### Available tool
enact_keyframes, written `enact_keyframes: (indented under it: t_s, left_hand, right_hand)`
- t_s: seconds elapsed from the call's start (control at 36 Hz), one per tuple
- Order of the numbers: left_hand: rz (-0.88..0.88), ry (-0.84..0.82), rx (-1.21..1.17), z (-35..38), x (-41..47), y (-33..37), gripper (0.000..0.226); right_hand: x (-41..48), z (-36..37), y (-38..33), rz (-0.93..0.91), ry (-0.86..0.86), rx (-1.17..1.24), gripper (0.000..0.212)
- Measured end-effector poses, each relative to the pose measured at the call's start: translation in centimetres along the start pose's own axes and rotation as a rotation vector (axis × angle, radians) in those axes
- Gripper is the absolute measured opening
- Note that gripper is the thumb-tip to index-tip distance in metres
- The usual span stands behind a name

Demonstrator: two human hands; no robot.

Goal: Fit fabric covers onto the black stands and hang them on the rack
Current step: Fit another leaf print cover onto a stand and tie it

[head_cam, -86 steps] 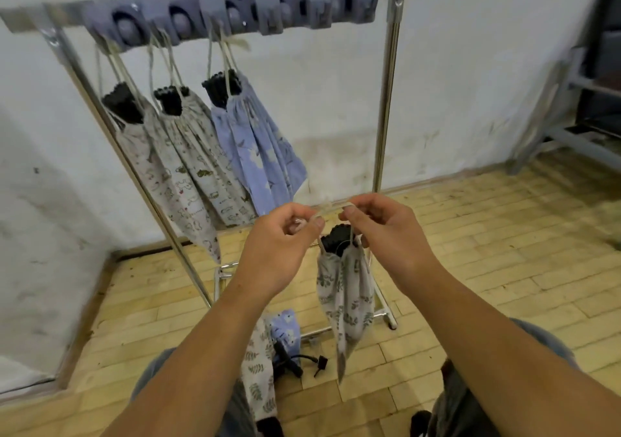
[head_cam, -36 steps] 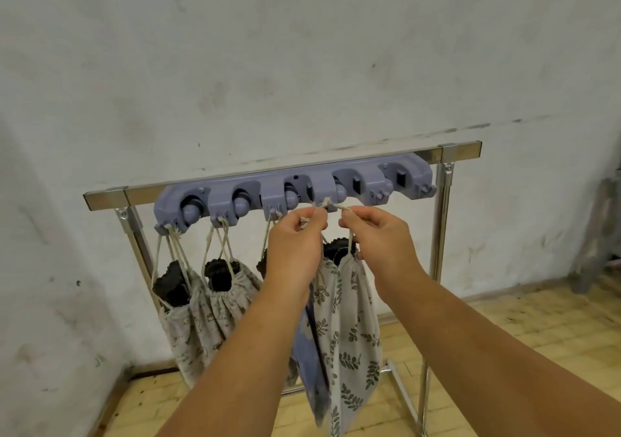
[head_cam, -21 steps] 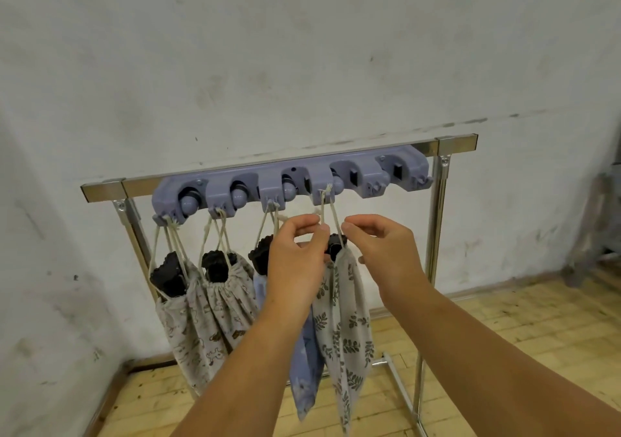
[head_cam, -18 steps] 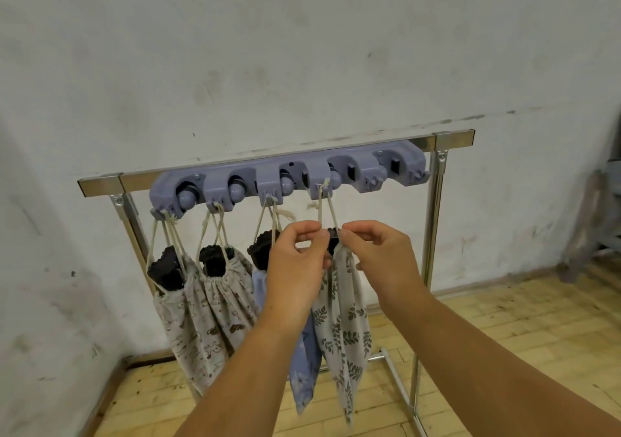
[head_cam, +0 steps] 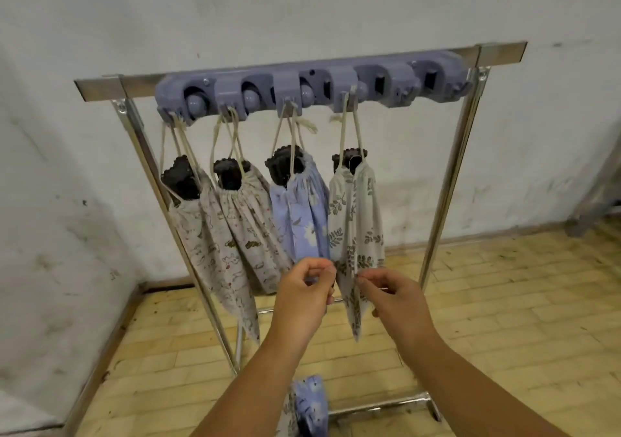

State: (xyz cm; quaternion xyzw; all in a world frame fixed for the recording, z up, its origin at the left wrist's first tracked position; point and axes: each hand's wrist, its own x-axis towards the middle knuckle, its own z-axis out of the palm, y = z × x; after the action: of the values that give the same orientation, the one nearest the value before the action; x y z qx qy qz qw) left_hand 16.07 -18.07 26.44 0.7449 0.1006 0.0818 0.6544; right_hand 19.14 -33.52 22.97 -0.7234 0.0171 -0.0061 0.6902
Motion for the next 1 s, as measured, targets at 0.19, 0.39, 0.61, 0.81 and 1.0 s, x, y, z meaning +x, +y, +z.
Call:
enact_keyframes:
  t_s: [0.19, 0.39, 0.61, 0.81, 1.0]
  left_hand:
    - [-0.168, 0.016, -0.079, 0.1, -0.6, -6.8, 0.006]
    - [-0.281, 0.024, -0.036, 0.8, -0.7, -13.4, 0.006]
    - [-0.455, 0.069, 0.01, 1.4, 0.0, -22.0, 0.008]
    - [-0.599, 0.086, 0.155, 0.6, 1.1, -31.1, 0.008]
    - [-0.635, 0.056, 0.4, -1.0, 0.5, -37.7, 0.004]
  right_hand:
    - [-1.6, 0.1, 6.5, 0.091, 0.002, -0.05, 0.01]
    - [-3.2, 0.1, 13.2, 0.215, -0.021, -0.082, 0.007]
    - [-4.3, -1.2, 20.8, 0.396, -0.002, -0.147, 0.004]
    - [-5.1, -2.6, 26.7, 0.521, -0.019, -0.256, 0.004]
    - [-5.6, -3.9, 31.2, 0.561, -0.042, -0.358, 0.007]
